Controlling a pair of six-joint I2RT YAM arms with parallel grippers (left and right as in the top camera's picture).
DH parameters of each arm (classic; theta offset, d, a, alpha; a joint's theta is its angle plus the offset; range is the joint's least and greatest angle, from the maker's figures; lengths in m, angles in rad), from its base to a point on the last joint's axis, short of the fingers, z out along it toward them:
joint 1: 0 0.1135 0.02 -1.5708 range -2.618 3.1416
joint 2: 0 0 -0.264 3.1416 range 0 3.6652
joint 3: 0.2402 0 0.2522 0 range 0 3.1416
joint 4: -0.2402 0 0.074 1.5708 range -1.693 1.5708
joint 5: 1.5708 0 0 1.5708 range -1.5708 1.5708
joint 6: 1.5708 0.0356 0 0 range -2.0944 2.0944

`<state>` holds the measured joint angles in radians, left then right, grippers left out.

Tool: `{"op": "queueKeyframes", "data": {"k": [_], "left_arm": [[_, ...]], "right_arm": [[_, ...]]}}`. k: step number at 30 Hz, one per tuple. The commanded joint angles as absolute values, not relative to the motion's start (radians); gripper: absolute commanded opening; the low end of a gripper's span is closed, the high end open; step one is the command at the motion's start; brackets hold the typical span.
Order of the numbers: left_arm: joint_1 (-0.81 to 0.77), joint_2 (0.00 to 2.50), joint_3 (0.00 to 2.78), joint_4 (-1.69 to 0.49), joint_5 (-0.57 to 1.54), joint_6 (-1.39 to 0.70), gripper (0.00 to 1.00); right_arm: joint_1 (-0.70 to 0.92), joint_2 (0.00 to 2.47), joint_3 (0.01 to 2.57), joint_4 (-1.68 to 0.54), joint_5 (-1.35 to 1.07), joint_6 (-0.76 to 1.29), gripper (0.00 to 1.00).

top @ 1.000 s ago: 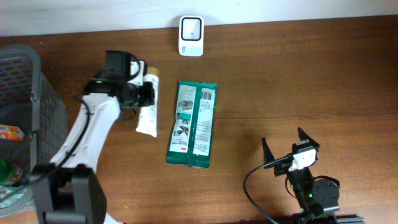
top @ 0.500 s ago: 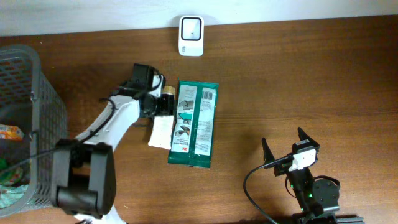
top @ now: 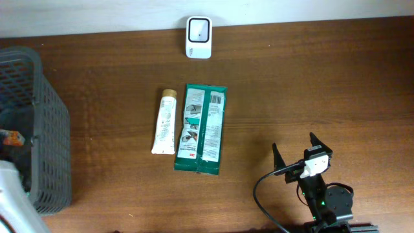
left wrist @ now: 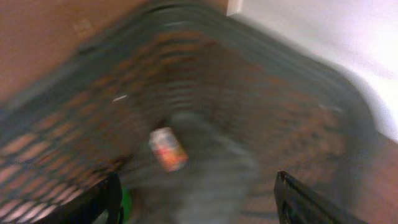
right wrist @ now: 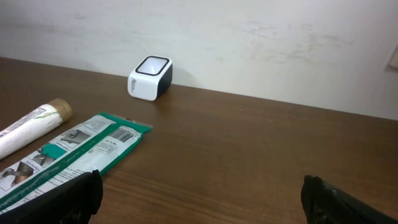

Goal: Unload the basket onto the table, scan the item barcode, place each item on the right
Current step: 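Place the white tube on the table left of the packet, then grasp the orange Kleenex tissue pack in the basket with left gripper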

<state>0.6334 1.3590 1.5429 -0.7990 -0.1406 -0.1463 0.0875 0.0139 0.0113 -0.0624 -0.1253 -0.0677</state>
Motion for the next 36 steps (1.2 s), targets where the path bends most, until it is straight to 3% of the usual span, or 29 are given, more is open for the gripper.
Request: {"op": "queueKeyframes", "data": {"k": [1, 7, 10, 23, 24, 26, 28, 31, 32, 36], "left_arm": [[0.751, 1.478, 1.551, -0.809, -0.155, -0.138, 0.70], [0.775, 1.806, 1.551, -0.759, -0.156, -0.137, 0.62], [0.773, 1.909, 1.551, -0.735, -0.159, -0.138, 0.54], [0.733, 2.082, 1.551, -0.522, -0.091, -0.137, 0.57], [0.727, 2.082, 1.551, -0.520, -0.091, -0.137, 0.50], [0.728, 2.082, 1.551, -0.532, -0.094, -0.137, 0.24], [0.728, 2.088, 1.551, -0.548, -0.094, -0.137, 0.15], [0.727, 2.107, 1.551, -0.515, -0.034, -0.127, 0.46], [0.726, 2.109, 1.551, -0.491, 0.043, -0.047, 0.51], [0.727, 2.136, 1.551, -0.479, 0.080, 0.085, 0.53]], "right_arm": [[0.085, 0.007, 0.006, -0.067, -0.135, -0.071, 0.98], [0.085, 0.007, 0.006, -0.067, -0.135, -0.071, 0.99], [0.085, 0.007, 0.006, -0.067, -0.135, -0.071, 0.98], [0.085, 0.007, 0.006, -0.067, -0.135, -0.071, 0.99], [0.085, 0.007, 0.006, -0.067, -0.135, -0.071, 0.98], [0.085, 0.007, 0.006, -0.067, -0.135, -0.071, 0.98], [0.085, 0.007, 0.006, -0.067, -0.135, -0.071, 0.98], [0.085, 0.007, 0.006, -0.067, -0.135, -0.071, 0.98], [0.085, 0.007, 0.006, -0.067, -0.135, -0.071, 0.99], [0.085, 0.007, 0.006, -0.067, -0.135, -0.071, 0.99]]}}
